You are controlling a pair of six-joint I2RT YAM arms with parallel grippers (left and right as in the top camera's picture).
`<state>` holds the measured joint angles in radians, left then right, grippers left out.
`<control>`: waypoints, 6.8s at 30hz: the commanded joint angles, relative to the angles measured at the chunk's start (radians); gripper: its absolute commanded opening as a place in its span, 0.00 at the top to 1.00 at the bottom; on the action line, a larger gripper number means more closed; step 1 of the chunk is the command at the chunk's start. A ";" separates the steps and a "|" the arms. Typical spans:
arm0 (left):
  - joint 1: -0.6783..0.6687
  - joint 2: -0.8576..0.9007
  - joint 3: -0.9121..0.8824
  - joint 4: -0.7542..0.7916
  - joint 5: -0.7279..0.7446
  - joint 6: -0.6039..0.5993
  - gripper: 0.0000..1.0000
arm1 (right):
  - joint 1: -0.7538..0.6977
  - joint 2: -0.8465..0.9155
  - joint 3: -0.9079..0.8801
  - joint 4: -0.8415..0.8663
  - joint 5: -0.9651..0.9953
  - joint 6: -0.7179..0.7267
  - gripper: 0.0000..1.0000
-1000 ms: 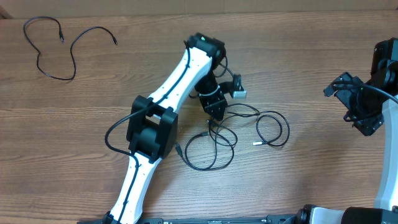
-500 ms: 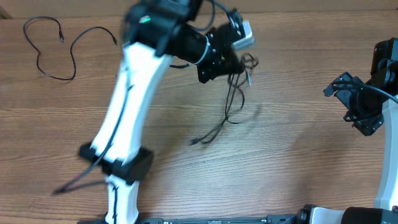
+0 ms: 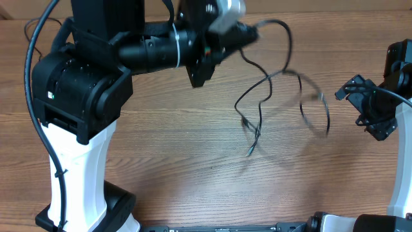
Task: Untangle cables
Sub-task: 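Lift the grasped cable with the left gripper up and toward the upper left, then carry the cable with the left gripper to the left edge of the table, then lower the cable at the left side and lay it down with the left gripper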
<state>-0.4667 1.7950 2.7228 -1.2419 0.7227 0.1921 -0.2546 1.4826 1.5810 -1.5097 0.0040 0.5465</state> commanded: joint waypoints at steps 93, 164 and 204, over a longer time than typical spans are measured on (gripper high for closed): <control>-0.136 -0.115 -0.024 0.720 -0.544 -0.320 0.96 | -0.002 -0.001 0.009 0.005 0.003 0.003 0.00; 0.033 -0.076 -0.037 0.002 -1.525 -0.734 0.96 | -0.002 -0.001 0.009 0.005 0.003 0.003 0.00; 0.825 0.019 -0.038 -0.349 -0.752 -1.131 0.96 | -0.002 -0.001 0.009 0.005 0.003 0.003 0.00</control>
<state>0.3073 1.7664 2.6770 -1.5692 -0.0437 -0.9436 -0.2546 1.4834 1.5810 -1.5089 0.0036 0.5461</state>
